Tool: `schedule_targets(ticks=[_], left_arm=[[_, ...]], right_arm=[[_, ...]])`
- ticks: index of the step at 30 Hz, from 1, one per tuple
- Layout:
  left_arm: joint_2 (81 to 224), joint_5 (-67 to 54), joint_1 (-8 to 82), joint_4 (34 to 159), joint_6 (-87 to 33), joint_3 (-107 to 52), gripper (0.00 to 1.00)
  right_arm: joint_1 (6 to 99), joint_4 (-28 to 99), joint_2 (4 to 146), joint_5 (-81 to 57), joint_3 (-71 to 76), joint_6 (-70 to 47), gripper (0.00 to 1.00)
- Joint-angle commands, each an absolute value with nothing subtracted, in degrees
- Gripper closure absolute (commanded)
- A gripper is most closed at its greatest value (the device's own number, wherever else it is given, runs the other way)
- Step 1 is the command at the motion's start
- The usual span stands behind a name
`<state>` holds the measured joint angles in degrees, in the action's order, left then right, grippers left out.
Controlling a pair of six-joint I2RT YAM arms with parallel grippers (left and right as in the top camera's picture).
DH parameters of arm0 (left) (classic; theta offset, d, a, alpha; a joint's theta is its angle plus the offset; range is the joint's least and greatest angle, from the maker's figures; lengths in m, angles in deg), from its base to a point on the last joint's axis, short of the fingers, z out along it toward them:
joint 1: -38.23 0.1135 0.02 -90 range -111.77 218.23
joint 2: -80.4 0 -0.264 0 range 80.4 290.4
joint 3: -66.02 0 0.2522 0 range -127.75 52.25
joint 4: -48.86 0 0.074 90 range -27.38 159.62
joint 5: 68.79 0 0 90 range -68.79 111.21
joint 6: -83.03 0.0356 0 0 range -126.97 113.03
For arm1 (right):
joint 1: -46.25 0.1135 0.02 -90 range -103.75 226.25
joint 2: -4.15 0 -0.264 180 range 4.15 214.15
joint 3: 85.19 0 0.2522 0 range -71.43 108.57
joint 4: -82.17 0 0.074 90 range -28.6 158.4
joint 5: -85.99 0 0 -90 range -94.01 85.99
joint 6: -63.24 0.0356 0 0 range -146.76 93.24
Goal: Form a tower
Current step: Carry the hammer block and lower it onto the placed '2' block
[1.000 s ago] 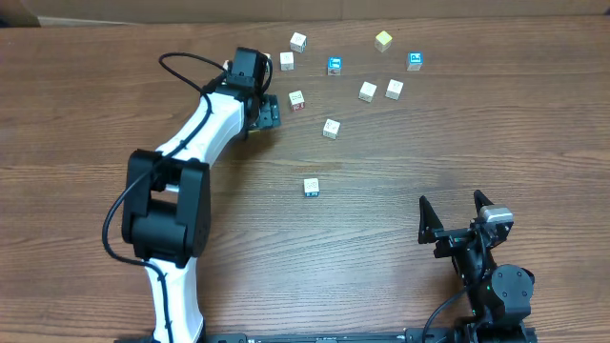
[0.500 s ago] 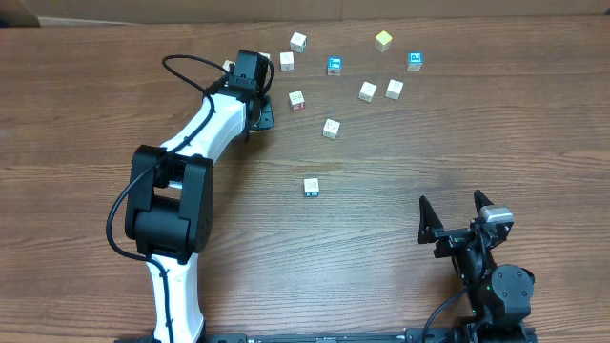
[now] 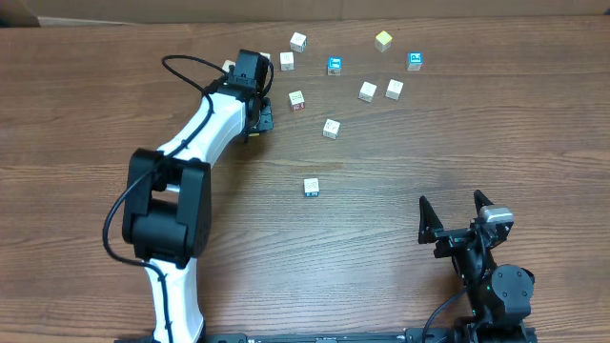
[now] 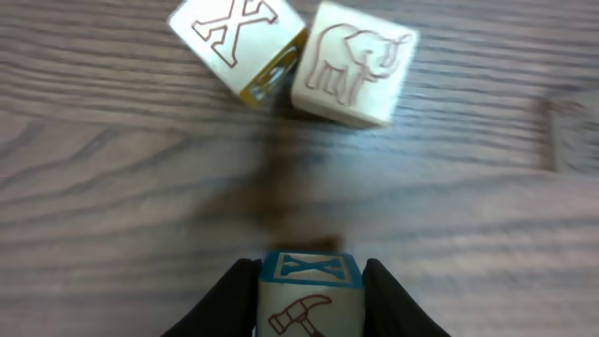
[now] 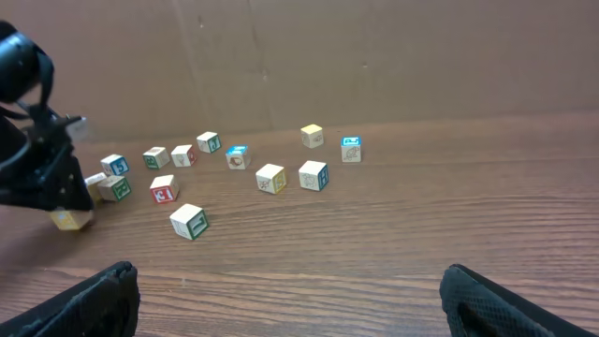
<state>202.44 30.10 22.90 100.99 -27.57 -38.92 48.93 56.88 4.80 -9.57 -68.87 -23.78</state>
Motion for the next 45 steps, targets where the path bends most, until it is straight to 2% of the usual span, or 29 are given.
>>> schedule_targets(ticks=[1, 7, 14, 25, 45], left_arm=[[193.2, 30.1, 20.1, 103.1, -27.4, -39.9, 0.71], [186.0, 28.9, 15.1, 109.9, -34.5, -39.8, 0.71], [186.5, 27.6, 8.4, 116.6, -47.8, -38.7, 0.71], [192.1, 27.8, -0.1, 114.5, -51.4, -33.6, 0.71], [194.4, 30.9, -0.4, 115.9, -51.5, -33.6, 0.69]], right_arm=[[49.2, 55.9, 4.5, -9.6, -67.6, -23.5, 0.0], [49.2, 55.9, 4.5, -9.6, -67.6, -23.5, 0.0], [49.2, 55.9, 4.5, -9.6, -67.6, -23.5, 0.0], [49.2, 55.9, 4.5, -9.6, -67.6, -23.5, 0.0], [49.2, 55.9, 4.5, -9.6, -67.6, -23.5, 0.0]])
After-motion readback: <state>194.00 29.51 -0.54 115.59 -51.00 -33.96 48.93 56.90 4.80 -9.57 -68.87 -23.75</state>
